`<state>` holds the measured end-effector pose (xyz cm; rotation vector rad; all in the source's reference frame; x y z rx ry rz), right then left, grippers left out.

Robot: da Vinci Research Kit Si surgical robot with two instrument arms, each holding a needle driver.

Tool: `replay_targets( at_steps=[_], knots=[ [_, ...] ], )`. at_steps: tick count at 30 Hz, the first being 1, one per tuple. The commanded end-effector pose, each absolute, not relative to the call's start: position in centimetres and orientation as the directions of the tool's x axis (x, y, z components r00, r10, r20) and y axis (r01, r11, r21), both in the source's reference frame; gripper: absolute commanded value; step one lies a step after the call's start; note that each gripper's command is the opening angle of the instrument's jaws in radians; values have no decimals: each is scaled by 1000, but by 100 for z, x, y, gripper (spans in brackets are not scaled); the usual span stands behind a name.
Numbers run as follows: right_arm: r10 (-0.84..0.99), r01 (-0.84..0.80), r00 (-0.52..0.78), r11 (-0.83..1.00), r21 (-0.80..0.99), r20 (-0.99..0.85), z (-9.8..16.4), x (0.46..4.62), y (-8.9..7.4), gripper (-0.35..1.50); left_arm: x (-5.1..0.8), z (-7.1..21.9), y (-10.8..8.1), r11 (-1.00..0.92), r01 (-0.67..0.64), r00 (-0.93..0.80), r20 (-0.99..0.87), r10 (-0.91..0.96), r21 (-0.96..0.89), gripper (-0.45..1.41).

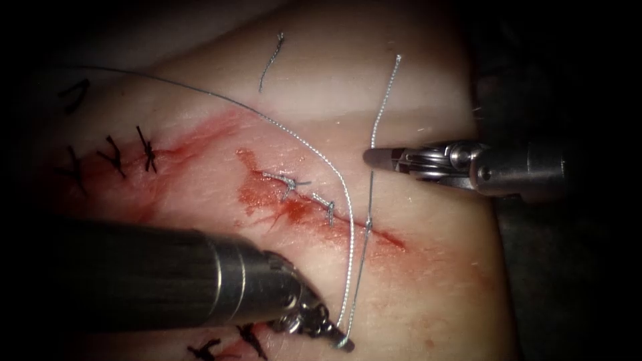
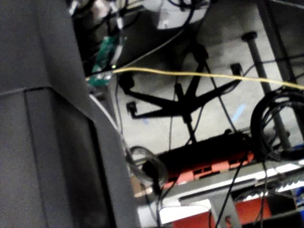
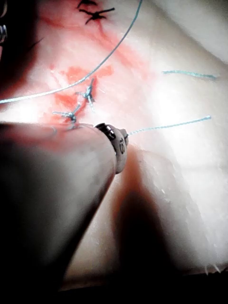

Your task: Wound Closure

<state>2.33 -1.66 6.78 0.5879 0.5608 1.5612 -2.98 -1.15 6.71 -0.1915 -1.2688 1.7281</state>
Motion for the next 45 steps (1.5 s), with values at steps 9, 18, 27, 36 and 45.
replay_targets(
  at_steps=[9, 18, 27, 36, 45],
  knots=[
    [999, -765, -49, -53, 641, 23, 691, 238, -163, -35, -314, 669, -146, 18, -587, -576, 433, 694, -810, -45],
    [999, -783, -50, -44, 621, 7, 696, 232, -160, -35, -320, 671, -159, 10, -583, -613, 448, 651, -812, -45],
    [995, -712, 40, 94, 696, -93, 676, 234, -166, 61, -311, 664, -113, 52, -552, -519, 392, 759, -832, -45],
    [958, -671, -97, 137, 729, -269, 598, 227, -125, 130, -279, 651, -9, 47, -498, -299, 222, 928, -866, -45],
    [918, -550, 156, 387, 740, -364, 591, 214, -154, -35, -254, 652, 43, -49, -452, -179, 37, 983, -891, -45]
  ],
)
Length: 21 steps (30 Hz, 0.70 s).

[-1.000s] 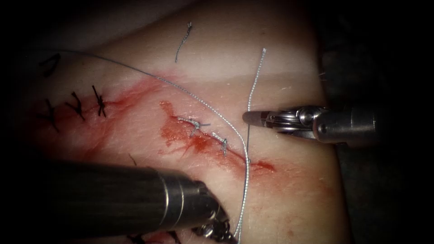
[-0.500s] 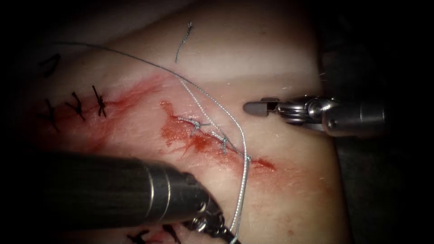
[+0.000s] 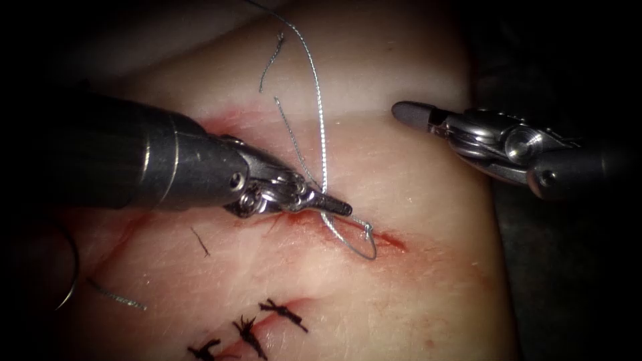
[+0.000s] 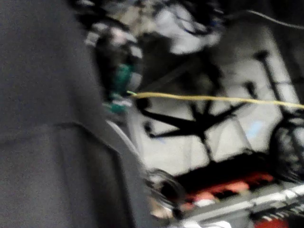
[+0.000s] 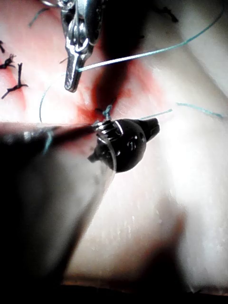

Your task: Wound Closure

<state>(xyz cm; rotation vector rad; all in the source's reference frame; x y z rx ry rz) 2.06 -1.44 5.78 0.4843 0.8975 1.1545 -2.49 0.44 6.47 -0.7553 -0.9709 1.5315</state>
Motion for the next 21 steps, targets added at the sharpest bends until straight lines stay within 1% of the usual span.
replay_targets(
  at_steps=[1, 5, 6, 8, 13, 15, 21],
  knots=[
    [896, -513, 204, 442, 736, -395, 598, 215, -162, -35, -254, 652, 46, -54, -437, -171, 24, 985, -898, -45],
    [807, -350, 351, 584, 733, -475, 635, 222, -194, -35, -255, 651, 57, -73, -409, -153, -10, 988, -910, -45],
    [768, -285, 392, 625, 727, -507, 643, 224, -201, -35, -255, 652, 60, -83, -405, -147, -25, 989, -911, -45],
    [729, -200, 417, 657, 727, -543, 651, 227, -208, -35, -257, 656, 68, -92, -389, -124, -47, 991, -917, -45],
    [687, 31, 343, 673, 739, -640, 649, 242, -211, -35, -261, 680, 81, -140, -347, -87, -116, 989, -927, -45],
    [682, 88, 312, 672, 735, -662, 647, 248, -215, -35, -263, 687, 84, -156, -345, -72, -139, 988, -926, -45],
    [699, 171, 194, 666, 726, -688, 635, 260, -222, -35, -270, 719, 81, -290, -407, -43, -299, 953, -866, -45]
  ],
)
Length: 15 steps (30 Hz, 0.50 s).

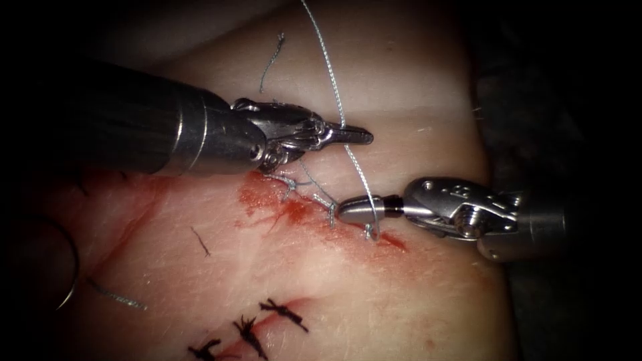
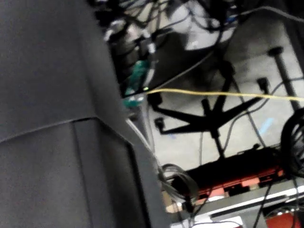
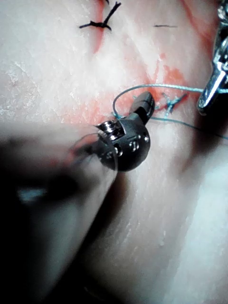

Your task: Wound Closure

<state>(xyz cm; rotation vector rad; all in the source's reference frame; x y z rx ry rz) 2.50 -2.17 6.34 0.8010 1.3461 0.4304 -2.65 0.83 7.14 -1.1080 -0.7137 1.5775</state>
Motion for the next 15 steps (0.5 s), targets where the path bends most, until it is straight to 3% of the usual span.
replay_targets(
  at_steps=[1, 6, 15],
  knots=[
    [702, 184, 181, 663, 725, -688, 633, 261, -223, -35, -270, 727, 77, -297, -422, -32, -314, 949, -857, -45],
    [744, 221, 78, 636, 739, -663, 629, 265, -226, -35, -273, 751, 58, -294, -475, 22, -345, 938, -829, -45],
    [782, 10, -31, 623, 782, -623, 630, 264, -222, -35, -269, 754, 25, -296, -572, -1, -360, 933, -765, -45]
  ],
)
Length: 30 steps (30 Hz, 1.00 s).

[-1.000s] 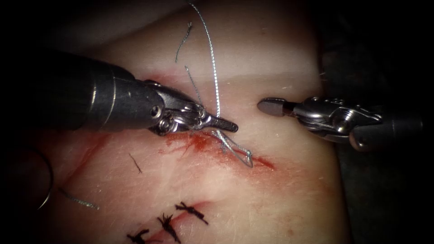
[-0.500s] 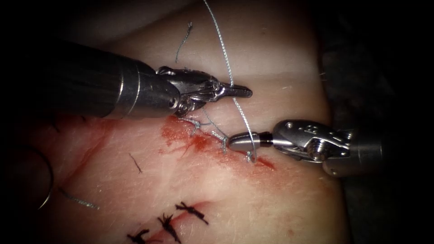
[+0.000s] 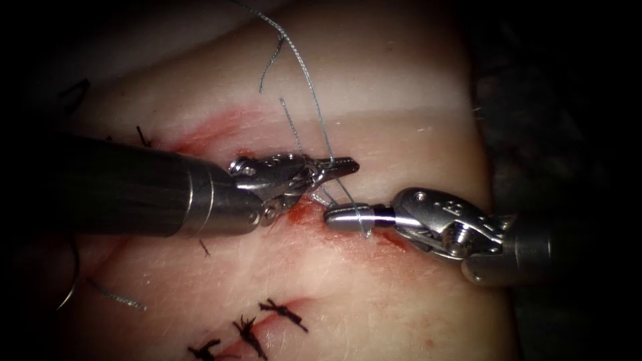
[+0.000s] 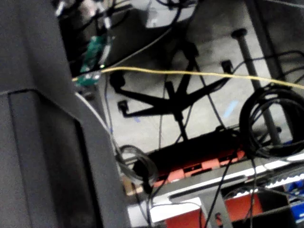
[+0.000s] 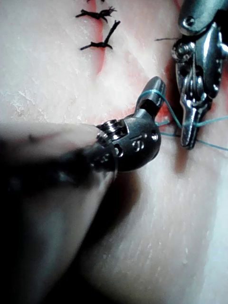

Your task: Wound Closure

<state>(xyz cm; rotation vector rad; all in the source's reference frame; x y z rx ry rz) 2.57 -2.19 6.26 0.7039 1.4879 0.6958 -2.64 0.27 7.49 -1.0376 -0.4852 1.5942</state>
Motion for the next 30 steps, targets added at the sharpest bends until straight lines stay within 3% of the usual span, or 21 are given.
replay_targets(
  at_steps=[1, 8, 17, 30],
  knots=[
    [779, -8, -42, 626, 780, -625, 632, 264, -223, -35, -268, 753, 22, -292, -583, -7, -355, 935, -758, -45],
    [767, -255, -58, 608, 752, -640, 641, 267, -240, -35, -269, 742, 4, -249, -654, -25, -308, 951, -714, -45],
    [759, -375, -134, 556, 742, -637, 642, 274, -268, -35, -276, 737, -4, -229, -683, -20, -296, 955, -693, -45],
    [786, -185, -260, 530, 828, -561, 644, 264, -270, -35, -270, 735, -24, -207, -761, -101, -203, 974, -614, -45]
  ],
)
